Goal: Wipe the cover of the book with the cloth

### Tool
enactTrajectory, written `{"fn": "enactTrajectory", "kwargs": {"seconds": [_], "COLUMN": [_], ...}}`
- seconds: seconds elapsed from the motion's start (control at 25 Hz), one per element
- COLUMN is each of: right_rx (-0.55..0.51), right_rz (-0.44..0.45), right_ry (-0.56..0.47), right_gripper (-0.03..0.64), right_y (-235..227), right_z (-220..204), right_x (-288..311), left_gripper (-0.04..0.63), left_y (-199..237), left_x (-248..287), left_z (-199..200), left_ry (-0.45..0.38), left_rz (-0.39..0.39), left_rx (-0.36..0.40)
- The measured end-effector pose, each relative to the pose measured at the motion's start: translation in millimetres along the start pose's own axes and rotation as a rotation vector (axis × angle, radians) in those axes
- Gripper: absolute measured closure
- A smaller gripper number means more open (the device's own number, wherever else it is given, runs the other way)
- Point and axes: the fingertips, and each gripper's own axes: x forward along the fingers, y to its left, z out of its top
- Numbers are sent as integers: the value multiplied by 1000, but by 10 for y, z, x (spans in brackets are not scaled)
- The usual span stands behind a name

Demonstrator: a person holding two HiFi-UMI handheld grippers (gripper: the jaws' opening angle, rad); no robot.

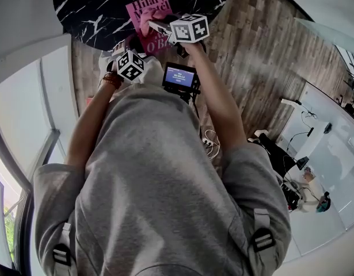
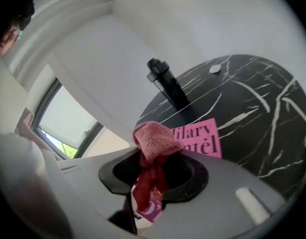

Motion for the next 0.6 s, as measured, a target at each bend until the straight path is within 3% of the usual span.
{"fn": "enactTrajectory", "kwargs": {"seconds": [0.08, 0.24, 0.48, 0.6], "right_rx": [-23, -103, -158, -135], "right_rz": [-111, -311, -408, -415], "right_ry": [-30, 94, 234, 232], "right_gripper": [478, 477, 477, 477], "right_y": [-227, -695, -931, -944], "right_z": [11, -300, -626, -663], "right_x": [-291, -593, -471, -397], "left_gripper": [126, 126, 126, 126], "left_y": [-2, 9, 17, 20], "left_x": [-1, 6, 22, 25], "left_z": [1, 1, -2, 2], "left_ry": [-2, -5, -5, -2], "left_rz": [1, 21, 36, 39], "left_rx": [-3, -3, -16, -19]}}
